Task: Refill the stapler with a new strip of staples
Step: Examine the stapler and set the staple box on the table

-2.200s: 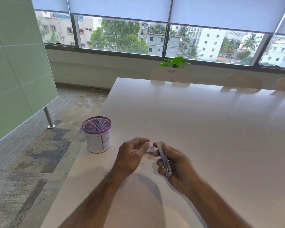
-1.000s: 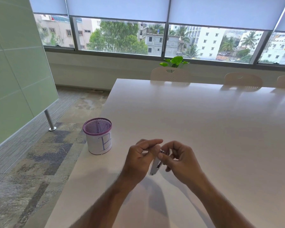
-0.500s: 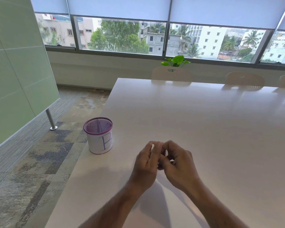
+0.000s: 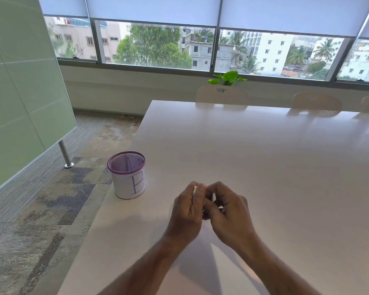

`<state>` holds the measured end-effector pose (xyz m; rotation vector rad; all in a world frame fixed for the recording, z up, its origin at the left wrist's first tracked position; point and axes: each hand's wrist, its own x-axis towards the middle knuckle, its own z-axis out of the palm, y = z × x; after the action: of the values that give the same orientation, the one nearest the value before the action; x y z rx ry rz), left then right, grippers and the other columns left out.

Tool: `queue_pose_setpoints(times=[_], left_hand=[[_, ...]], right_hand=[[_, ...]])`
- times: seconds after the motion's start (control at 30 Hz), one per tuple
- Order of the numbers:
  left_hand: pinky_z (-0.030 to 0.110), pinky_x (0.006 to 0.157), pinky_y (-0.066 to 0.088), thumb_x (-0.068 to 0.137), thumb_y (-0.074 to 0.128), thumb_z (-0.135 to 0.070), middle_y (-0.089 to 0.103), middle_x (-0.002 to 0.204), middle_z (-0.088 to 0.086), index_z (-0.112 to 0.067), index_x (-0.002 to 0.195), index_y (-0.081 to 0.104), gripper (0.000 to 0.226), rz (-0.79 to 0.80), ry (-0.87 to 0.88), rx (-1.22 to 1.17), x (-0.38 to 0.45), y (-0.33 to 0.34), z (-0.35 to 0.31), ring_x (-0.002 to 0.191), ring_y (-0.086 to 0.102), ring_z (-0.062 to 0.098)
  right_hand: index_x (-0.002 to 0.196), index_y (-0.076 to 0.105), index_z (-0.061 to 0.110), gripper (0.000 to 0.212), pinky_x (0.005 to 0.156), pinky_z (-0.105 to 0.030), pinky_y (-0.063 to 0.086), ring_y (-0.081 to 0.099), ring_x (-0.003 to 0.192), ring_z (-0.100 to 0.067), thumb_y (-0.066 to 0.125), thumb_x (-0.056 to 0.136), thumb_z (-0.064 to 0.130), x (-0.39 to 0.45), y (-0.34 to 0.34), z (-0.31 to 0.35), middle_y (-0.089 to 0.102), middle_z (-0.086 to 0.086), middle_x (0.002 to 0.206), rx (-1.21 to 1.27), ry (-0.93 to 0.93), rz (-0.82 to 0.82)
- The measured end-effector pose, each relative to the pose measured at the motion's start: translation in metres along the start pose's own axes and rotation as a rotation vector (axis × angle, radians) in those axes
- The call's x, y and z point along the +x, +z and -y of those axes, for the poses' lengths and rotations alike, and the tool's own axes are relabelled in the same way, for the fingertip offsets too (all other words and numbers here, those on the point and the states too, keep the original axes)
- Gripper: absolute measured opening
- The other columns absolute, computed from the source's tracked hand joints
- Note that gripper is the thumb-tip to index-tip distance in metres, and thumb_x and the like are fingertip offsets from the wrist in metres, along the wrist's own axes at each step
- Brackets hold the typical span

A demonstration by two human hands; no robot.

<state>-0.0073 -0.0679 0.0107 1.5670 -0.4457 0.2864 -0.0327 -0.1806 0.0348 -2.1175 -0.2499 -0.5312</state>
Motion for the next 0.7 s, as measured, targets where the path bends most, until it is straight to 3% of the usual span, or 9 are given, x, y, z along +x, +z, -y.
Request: queue_pose_setpoints(times=[0.2,0.7], left_hand=[[0.028,0.050,0.039,0.102,0.037,-0.026,0.050,0.059,-0.009,-0.023,0.074,0.051,0.032,-0.005,0.017,0.032,0.0007,-0.0014,0.0001,0.053,0.047,0.013],[0.029,0.048,0.040,0.102,0.035,-0.024,0.050,0.059,-0.010,-0.020,0.074,0.051,0.032,-0.013,0.038,0.038,0.0022,-0.0030,0.0013,0.053,0.047,0.013]], right_hand=[[0.080,0.059,0.029,0.028,0.054,-0.041,0.060,0.072,0.057,-0.013,0.062,0.087,0.002,-0.0012,0.0020,-0.0003,0.071,0.004,0.063,0.017,-0.009,-0.008],[0.082,0.062,0.025,0.019,0.053,-0.042,0.060,0.071,0.057,-0.012,0.065,0.086,0.006,-0.0019,0.0061,-0.0013,0.072,0.008,0.069,0.059,-0.024,-0.040]])
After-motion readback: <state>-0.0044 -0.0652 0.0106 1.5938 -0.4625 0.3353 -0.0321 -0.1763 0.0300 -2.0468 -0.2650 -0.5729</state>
